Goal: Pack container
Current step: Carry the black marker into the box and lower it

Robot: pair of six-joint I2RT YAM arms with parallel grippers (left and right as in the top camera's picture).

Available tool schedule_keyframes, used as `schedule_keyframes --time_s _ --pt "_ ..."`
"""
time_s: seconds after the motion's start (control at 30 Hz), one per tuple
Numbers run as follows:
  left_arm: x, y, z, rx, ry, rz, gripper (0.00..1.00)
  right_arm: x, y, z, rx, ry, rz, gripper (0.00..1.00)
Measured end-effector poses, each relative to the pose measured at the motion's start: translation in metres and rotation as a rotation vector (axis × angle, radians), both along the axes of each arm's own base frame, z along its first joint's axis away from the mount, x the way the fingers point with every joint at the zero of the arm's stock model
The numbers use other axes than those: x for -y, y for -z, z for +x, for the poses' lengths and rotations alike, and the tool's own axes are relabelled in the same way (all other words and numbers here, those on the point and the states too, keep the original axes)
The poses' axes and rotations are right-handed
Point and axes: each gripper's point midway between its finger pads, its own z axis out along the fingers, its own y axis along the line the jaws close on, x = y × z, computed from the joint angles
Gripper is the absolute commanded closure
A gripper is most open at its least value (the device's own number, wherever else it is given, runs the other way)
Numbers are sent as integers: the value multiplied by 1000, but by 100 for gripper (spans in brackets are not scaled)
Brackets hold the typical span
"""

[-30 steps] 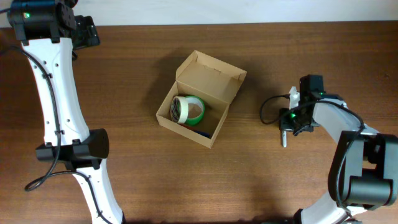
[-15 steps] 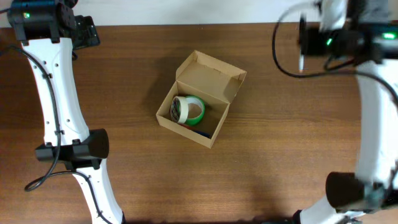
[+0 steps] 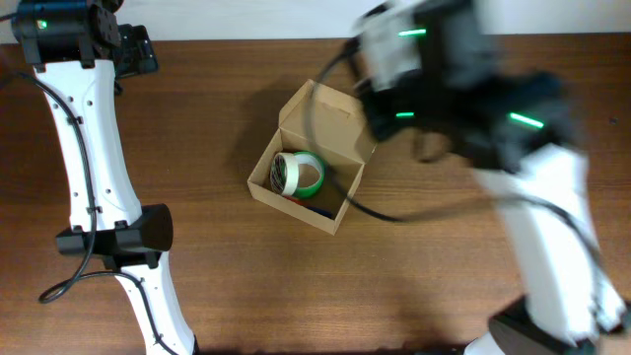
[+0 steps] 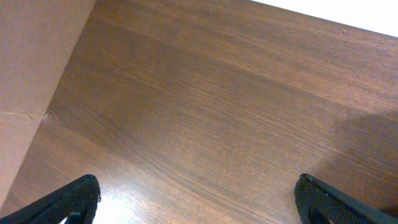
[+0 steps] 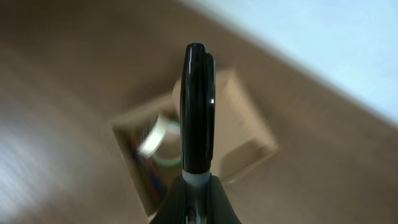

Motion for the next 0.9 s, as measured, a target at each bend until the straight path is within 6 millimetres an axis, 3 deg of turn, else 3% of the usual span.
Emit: schedule_keyframes --time_s 0.13,0.17,0.27,0.53,0.73,0.9 --pt "0 0 0 0 0 0 0 -33 115 -5 -231 -69 -166 96" --pt "0 0 0 0 0 0 0 -39 137 -9 -270 -85 -198 96" --pt "0 0 0 0 0 0 0 -53 178 -20 -336 -128 -256 96" --pt "0 0 0 0 0 0 0 -78 214 -34 -369 -330 -330 96" --pt "0 0 0 0 0 0 0 -84 252 -38 -441 -408 -364 96" --pt "0 0 0 0 0 0 0 -92 258 -41 -462 -438 -333 96"
